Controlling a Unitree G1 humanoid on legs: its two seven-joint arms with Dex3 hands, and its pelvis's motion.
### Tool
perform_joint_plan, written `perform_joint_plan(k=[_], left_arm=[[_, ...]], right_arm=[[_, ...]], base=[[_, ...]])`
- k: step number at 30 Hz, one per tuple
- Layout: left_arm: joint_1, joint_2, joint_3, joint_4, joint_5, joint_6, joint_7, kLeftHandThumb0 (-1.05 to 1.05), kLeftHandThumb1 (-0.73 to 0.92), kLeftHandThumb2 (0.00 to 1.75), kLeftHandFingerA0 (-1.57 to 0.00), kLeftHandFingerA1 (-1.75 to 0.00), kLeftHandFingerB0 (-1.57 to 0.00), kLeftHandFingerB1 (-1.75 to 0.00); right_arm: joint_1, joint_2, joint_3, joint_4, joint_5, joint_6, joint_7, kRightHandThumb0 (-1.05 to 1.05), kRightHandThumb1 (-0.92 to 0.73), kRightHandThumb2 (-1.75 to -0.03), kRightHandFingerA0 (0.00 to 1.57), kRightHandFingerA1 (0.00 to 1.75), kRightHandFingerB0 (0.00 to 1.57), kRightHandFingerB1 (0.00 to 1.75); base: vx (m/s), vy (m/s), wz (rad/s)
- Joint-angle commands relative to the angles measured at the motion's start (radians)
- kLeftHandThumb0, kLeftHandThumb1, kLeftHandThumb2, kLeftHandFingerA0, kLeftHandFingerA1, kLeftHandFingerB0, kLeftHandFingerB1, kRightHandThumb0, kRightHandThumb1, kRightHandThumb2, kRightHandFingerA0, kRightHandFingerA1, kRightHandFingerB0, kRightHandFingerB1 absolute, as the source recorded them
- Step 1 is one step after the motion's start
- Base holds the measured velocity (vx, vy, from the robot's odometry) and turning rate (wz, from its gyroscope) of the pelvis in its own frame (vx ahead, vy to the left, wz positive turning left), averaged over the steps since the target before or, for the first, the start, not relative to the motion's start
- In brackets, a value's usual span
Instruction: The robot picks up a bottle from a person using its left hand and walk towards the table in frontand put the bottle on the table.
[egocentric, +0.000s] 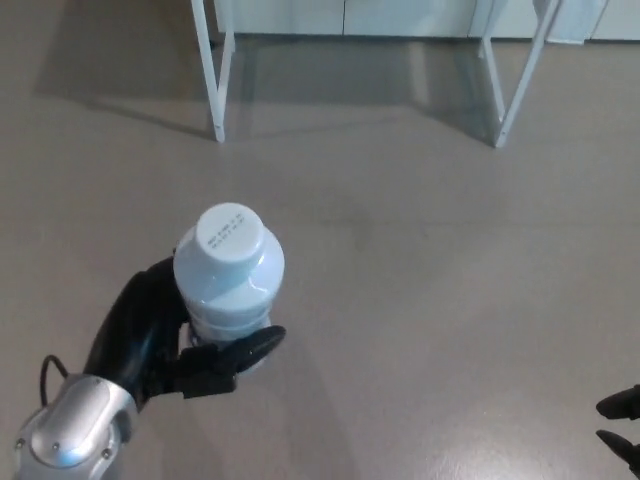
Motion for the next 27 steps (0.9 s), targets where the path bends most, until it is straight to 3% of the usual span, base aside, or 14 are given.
perform_joint_plan(k=[1, 14, 27], left_arm=[[0.006, 0.003, 0.002, -0.035, -0.05, 0.064, -0.008, -0.17, 0.88, 0.66, -0.98, -1.39, -0.79, -0.92], [0.01, 0.007, 0.0, -0.047, -0.07, 0.082, -0.006, -0.18, 0.88, 0.68, -0.98, -1.44, -0.78, -0.92], [0.042, 0.015, -0.006, -0.069, -0.073, 0.086, 0.002, -0.18, 0.87, 0.68, -0.99, -1.45, -0.79, -0.93]], right_arm=[[0.003, -0.009, -0.003, 0.002, 0.001, 0.004, 0.002, -0.56, -0.68, -0.6, 0.68, 0.52, 0.59, 0.44], [0.007, -0.01, -0.003, 0.001, 0.001, -0.003, 0.0, -0.55, -0.68, -0.6, 0.67, 0.52, 0.58, 0.45], [0.023, 0.0, -0.003, 0.003, 0.003, -0.001, 0.0, -0.56, -0.63, -0.62, 0.66, 0.54, 0.56, 0.45]], base=[[0.32, -0.138, 0.08], [0.38, -0.134, 0.1], [0.41, 0.141, -0.12]])
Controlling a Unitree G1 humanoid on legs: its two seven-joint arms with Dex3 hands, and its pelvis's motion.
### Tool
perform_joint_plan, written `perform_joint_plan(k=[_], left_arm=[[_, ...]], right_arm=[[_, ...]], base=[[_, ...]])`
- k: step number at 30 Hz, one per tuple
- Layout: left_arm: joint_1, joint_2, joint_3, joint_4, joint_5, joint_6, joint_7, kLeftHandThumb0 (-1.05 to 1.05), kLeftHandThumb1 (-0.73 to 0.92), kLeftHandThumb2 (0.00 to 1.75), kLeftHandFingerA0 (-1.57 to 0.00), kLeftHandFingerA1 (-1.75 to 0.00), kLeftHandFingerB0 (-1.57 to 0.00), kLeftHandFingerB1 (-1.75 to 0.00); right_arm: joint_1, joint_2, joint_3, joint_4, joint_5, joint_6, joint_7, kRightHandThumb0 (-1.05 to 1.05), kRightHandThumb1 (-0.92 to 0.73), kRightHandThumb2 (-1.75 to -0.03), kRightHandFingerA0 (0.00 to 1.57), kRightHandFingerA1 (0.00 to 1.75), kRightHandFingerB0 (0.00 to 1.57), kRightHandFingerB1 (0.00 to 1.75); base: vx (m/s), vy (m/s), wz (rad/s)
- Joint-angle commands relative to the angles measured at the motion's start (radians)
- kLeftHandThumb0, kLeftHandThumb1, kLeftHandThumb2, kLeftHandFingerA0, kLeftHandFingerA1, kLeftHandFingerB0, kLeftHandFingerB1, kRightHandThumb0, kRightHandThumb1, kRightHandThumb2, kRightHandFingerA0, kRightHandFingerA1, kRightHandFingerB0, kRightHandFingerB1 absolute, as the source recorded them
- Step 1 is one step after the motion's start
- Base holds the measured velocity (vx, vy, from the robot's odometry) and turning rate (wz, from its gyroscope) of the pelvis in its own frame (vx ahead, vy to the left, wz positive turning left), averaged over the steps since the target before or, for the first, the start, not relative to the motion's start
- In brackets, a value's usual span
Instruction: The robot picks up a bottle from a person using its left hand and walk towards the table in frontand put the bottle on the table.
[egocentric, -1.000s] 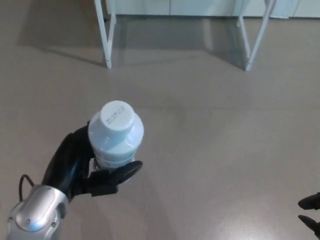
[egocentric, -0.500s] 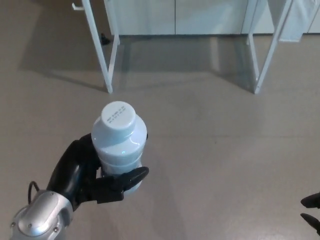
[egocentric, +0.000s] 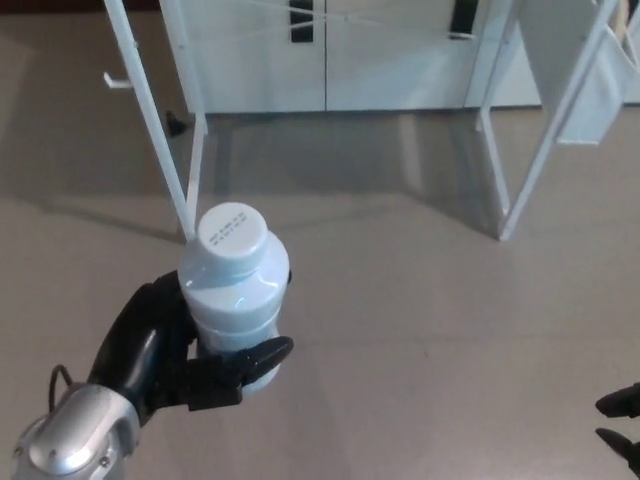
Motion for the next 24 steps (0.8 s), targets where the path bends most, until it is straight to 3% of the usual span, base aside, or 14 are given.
perform_joint_plan(k=[1, 7, 15, 19, 20, 21, 22, 23, 24], left_arm=[[0.022, 0.007, 0.001, -0.028, -0.018, 0.013, 0.006, -0.18, 0.87, 0.68, -1.0, -1.45, -0.78, -0.92], [0.049, 0.009, 0.007, -0.034, -0.029, 0.014, 0.004, -0.19, 0.87, 0.67, -1.0, -1.43, -0.81, -0.89], [0.07, 0.005, 0.007, -0.017, -0.042, -0.006, -0.011, -0.18, 0.87, 0.67, -1.0, -1.44, -0.8, -0.89], [0.085, 0.005, 0.004, -0.022, -0.042, -0.004, -0.009, -0.17, 0.87, 0.68, -1.0, -1.44, -0.81, -0.89], [0.088, 0.006, 0.003, -0.024, -0.041, -0.003, -0.009, -0.17, 0.87, 0.68, -1.01, -1.44, -0.8, -0.89], [0.09, 0.007, 0.002, -0.025, -0.04, -0.003, -0.009, -0.17, 0.87, 0.68, -1.01, -1.44, -0.8, -0.89], [0.101, 0.007, 0.003, -0.025, -0.044, -0.009, -0.014, -0.17, 0.87, 0.68, -1.02, -1.44, -0.8, -0.89], [0.103, 0.006, 0.003, -0.023, -0.045, -0.011, -0.015, -0.18, 0.88, 0.68, -1.01, -1.45, -0.8, -0.89], [0.104, 0.006, 0.004, -0.021, -0.046, -0.014, -0.015, -0.18, 0.88, 0.68, -1.01, -1.45, -0.8, -0.89]], right_arm=[[0.024, -0.001, -0.003, 0.003, 0.003, 0.003, -0.003, -0.54, -0.68, -0.6, 0.66, 0.52, 0.57, 0.44], [0.05, 0.004, 0.001, 0.004, -0.002, -0.009, -0.015, -0.55, -0.66, -0.6, 0.71, 0.55, 0.58, 0.45], [0.061, 0.01, -0.007, 0.011, 0.001, 0.009, -0.039, -0.55, -0.63, -0.59, 0.72, 0.55, 0.58, 0.44], [0.073, 0.018, -0.027, 0.006, 0.02, 0.007, -0.056, -0.53, -0.59, -0.57, 0.64, 0.55, 0.51, 0.44], [0.079, 0.02, -0.031, 0.001, 0.02, -0.008, -0.08, -0.43, -0.54, -0.56, 0.74, 0.69, 0.74, 0.54], [0.086, 0.022, -0.033, -0.005, 0.016, -0.025, -0.11, -0.43, -0.54, -0.56, 0.74, 0.69, 0.74, 0.54], [0.1, 0.025, -0.032, -0.01, 0.004, -0.056, -0.166, -0.38, -0.53, -0.56, 0.75, 0.76, 0.86, 0.59], [0.103, 0.028, -0.038, -0.012, 0.008, -0.061, -0.178, -0.37, -0.54, -0.56, 0.64, 0.74, 0.89, 0.61], [0.105, 0.031, -0.047, -0.013, 0.015, -0.065, -0.186, -0.37, -0.54, -0.56, 0.64, 0.74, 0.89, 0.61]], base=[[0.41, 0.153, 0.09], [0.43, 0.113, 0.22], [0.48, -0.082, 0.12], [0.43, -0.025, -0.22], [0.42, 0.002, -0.29], [0.43, 0.017, -0.3], [0.44, 0.029, -0.41], [0.5, 0.225, -0.69], [0.48, 0.27, 0.37]])
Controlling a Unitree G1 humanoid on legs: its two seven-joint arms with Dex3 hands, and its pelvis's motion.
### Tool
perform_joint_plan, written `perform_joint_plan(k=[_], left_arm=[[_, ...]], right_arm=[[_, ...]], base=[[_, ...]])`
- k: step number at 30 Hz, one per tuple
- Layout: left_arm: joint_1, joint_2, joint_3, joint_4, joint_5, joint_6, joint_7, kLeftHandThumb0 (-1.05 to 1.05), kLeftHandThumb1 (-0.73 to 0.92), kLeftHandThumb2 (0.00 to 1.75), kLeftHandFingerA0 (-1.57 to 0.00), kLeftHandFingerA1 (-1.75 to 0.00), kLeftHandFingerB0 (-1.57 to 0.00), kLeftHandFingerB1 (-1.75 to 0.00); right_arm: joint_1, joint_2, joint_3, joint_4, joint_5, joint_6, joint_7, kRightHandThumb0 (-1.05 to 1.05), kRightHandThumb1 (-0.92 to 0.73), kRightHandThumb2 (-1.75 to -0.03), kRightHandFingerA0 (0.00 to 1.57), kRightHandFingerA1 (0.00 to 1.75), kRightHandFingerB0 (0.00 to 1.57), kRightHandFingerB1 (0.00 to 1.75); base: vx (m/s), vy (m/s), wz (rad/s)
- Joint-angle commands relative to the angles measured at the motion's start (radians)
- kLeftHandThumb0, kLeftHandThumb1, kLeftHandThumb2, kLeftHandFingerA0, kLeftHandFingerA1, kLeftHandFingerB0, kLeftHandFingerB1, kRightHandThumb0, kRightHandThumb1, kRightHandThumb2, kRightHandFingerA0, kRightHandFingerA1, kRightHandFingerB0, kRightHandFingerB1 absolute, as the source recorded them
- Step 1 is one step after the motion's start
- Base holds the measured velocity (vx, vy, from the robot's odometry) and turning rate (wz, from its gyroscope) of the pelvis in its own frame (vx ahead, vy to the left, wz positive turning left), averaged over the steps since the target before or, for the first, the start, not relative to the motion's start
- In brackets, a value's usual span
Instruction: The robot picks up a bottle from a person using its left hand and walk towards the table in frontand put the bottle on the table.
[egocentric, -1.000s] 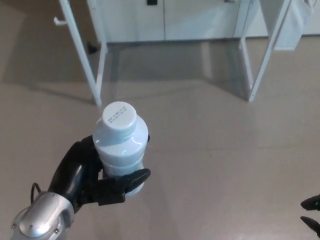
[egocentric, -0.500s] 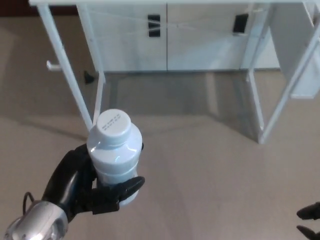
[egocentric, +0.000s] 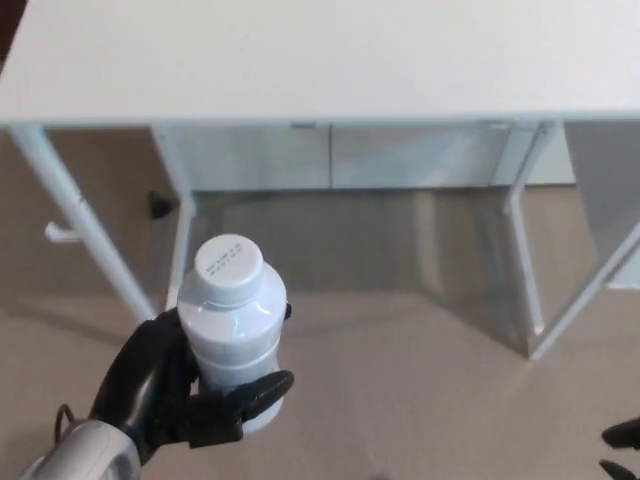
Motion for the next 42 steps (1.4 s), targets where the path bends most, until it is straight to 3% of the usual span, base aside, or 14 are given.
perform_joint_plan(k=[1, 2, 3, 5, 28, 29, 30, 33, 34, 35, 39, 40, 41, 42], left_arm=[[0.015, 0.01, 0.008, -0.009, -0.023, -0.028, -0.008, -0.18, 0.88, 0.68, -0.99, -1.46, -0.8, -0.89], [0.019, 0.012, 0.007, -0.008, -0.02, -0.032, -0.009, -0.18, 0.88, 0.68, -0.99, -1.46, -0.8, -0.89], [0.018, 0.013, 0.007, -0.015, -0.02, -0.023, -0.005, -0.19, 0.87, 0.69, -0.97, -1.46, -0.8, -0.89], [0.027, 0.013, 0.001, -0.024, -0.018, -0.013, -0.001, -0.19, 0.87, 0.68, -0.97, -1.46, -0.8, -0.89], [-0.022, 0.023, 0.045, -0.186, -0.085, 0.02, -0.009, -0.17, 0.88, 0.67, -1.01, -1.36, -0.81, -0.86], [-0.056, 0.027, 0.045, -0.172, -0.073, 0.015, -0.005, -0.15, 0.86, 0.7, -1.04, -1.36, -0.8, -0.88], [-0.068, 0.027, 0.046, -0.167, -0.071, 0.019, -0.001, -0.15, 0.86, 0.7, -1.06, -1.36, -0.81, -0.89], [-0.112, 0.028, 0.051, -0.151, -0.067, 0.035, 0.013, -0.15, 0.85, 0.7, -1.05, -1.36, -0.81, -0.91], [-0.15, 0.029, 0.063, -0.132, -0.076, 0.05, 0.016, -0.19, 0.82, 0.77, -1.06, -1.35, -0.83, -0.94], [-0.169, 0.03, 0.067, -0.124, -0.08, 0.061, 0.019, -0.21, 0.8, 0.78, -1.06, -1.36, -0.84, -0.93], [-0.259, 0.037, 0.092, -0.059, -0.076, 0.086, 0.035, -0.19, 0.82, 0.75, -1.03, -1.37, -0.82, -0.95], [-0.281, 0.044, 0.095, -0.036, -0.065, 0.08, 0.036, -0.21, 0.82, 0.72, -1.03, -1.4, -0.76, -0.95], [-0.302, 0.052, 0.096, -0.013, -0.052, 0.076, 0.04, -0.22, 0.82, 0.72, -1.04, -1.39, -0.77, -0.95], [-0.328, 0.062, 0.097, 0.014, -0.038, 0.071, 0.044, -0.22, 0.82, 0.72, -1.04, -1.39, -0.77, -0.95]], right_arm=[[0.03, 0.008, -0.028, -0.01, 0.014, -0.058, -0.115, -0.41, -0.56, -0.57, 0.5, 0.63, 0.8, 0.58], [0.034, 0.011, -0.035, -0.01, 0.019, -0.065, -0.117, -0.41, -0.56, -0.57, 0.5, 0.63, 0.8, 0.58], [0.036, 0.013, -0.048, -0.009, 0.034, -0.071, -0.095, -0.52, -0.55, -0.56, 0.35, 0.45, 0.49, 0.44], [0.047, 0.011, -0.051, -0.006, 0.027, -0.074, -0.092, -0.58, -0.54, -0.56, 0.34, 0.46, 0.45, 0.43], [0.112, 0.009, -0.064, 0.005, 0.021, -0.08, -0.046, -0.62, -0.61, -0.58, 0.36, 0.48, 0.43, 0.42], [0.115, 0.012, -0.072, 0.006, 0.032, -0.077, -0.036, -0.64, -0.47, -0.88, 0.28, 0.54, 0.43, 0.57], [0.115, 0.013, -0.073, 0.006, 0.034, -0.073, -0.032, -0.62, -0.59, -0.58, 0.36, 0.46, 0.44, 0.42], [0.109, 0.013, -0.073, 0.007, 0.033, -0.054, -0.025, -0.63, -0.59, -0.59, 0.38, 0.47, 0.43, 0.41], [0.109, 0.01, -0.067, 0.007, 0.027, -0.056, -0.025, -0.7, -0.51, -0.87, 0.34, 0.56, 0.38, 0.53], [0.111, 0.011, -0.067, 0.007, 0.028, -0.054, -0.026, -0.61, -0.6, -0.58, 0.39, 0.46, 0.43, 0.41], [0.114, 0.012, -0.072, 0.007, 0.035, -0.045, -0.016, -0.59, -0.6, -0.57, 0.4, 0.46, 0.44, 0.41], [0.113, 0.011, -0.073, 0.008, 0.036, -0.044, -0.013, -0.66, -0.5, -0.87, 0.38, 0.57, 0.37, 0.52], [0.114, 0.011, -0.074, 0.008, 0.037, -0.044, -0.01, -0.58, -0.59, -0.58, 0.45, 0.48, 0.44, 0.42], [0.114, 0.01, -0.075, 0.008, 0.039, -0.045, -0.007, -0.58, -0.59, -0.58, 0.45, 0.48, 0.44, 0.42]], base=[[0.44, 0.271, -1.03], [0.42, 0.263, -0.36], [0.42, 0.258, -0.16], [0.39, 0.243, 0.02], [0.23, 0.051, 0.0], [0.07, 0.21, -0.09], [0.04, 0.278, 0.41], [0.04, 0.225, 0.01], [0.04, 0.083, 0.1], [0.06, 0.058, 0.08], [0.02, 0.013, 0.02], [0.0, 0.0, 0.0], [0.0, 0.0, 0.0], [0.0, 0.0, 0.0]])
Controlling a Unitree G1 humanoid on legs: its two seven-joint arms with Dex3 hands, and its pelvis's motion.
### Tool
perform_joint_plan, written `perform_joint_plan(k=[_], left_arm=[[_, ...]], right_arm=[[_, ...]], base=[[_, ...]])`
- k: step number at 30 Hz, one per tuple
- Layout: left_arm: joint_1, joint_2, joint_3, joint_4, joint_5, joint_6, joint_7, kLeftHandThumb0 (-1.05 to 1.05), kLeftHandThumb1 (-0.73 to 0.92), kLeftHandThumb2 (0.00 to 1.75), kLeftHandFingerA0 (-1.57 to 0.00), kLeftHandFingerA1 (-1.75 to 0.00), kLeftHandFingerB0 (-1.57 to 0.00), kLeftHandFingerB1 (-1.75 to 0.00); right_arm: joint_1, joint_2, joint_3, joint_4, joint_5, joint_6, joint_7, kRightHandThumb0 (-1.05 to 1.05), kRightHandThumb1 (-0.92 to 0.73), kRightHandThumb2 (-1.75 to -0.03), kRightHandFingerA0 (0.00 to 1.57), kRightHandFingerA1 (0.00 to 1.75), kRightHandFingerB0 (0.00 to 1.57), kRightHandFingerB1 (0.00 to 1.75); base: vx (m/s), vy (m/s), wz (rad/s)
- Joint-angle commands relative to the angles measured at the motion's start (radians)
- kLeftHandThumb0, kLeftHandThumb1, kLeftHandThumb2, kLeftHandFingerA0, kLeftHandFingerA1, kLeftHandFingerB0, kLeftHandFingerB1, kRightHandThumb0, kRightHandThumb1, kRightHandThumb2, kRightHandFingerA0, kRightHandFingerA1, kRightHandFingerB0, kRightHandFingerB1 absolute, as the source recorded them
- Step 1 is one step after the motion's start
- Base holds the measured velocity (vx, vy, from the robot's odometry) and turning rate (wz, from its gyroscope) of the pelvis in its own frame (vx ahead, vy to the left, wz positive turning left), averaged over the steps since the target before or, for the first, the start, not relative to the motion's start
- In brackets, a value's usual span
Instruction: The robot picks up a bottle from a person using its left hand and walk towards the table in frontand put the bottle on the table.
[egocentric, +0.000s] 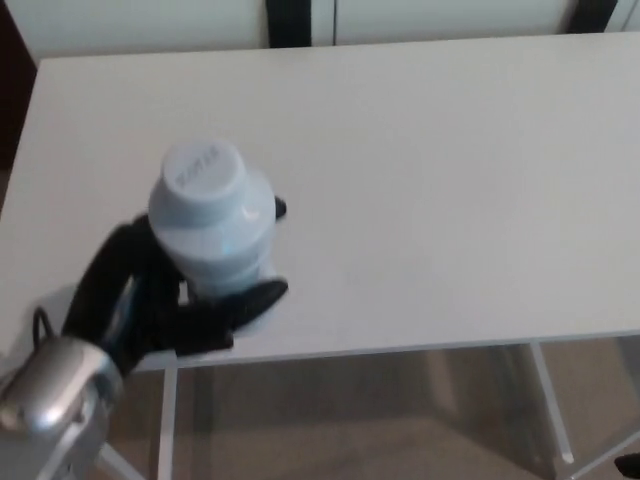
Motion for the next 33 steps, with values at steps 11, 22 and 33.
perform_joint_plan(k=[11, 22, 33], left_arm=[[-0.308, 0.039, -0.033, 0.382, 0.1, -0.007, 0.067, -0.14, 0.89, 0.67, -1.01, -1.4, -0.7, -0.91], [-0.407, -0.047, -0.163, 0.707, 0.19, -0.133, 0.101, -0.07, 0.88, 0.65, -0.96, -1.42, -0.75, -0.85], [-0.441, -0.139, -0.251, 0.84, 0.234, -0.226, 0.121, -0.08, 0.82, 0.69, -0.99, -1.42, -0.82, -0.85]], right_arm=[[0.007, -0.016, -0.006, 0.005, 0.019, 0.038, 0.035, -0.57, -0.61, -0.58, 0.49, 0.51, 0.46, 0.41], [0.004, -0.002, -0.011, 0.005, 0.027, 0.043, 0.033, -0.53, -0.62, -0.58, 0.53, 0.48, 0.47, 0.41], [0.002, -0.002, 0.0, -0.001, 0.023, 0.039, 0.028, -0.57, -0.5, -0.86, 0.52, 0.63, 0.42, 0.54]], base=[[0.0, 0.0, 0.0], [0.0, 0.0, 0.0], [-0.03, -0.078, 0.01]])
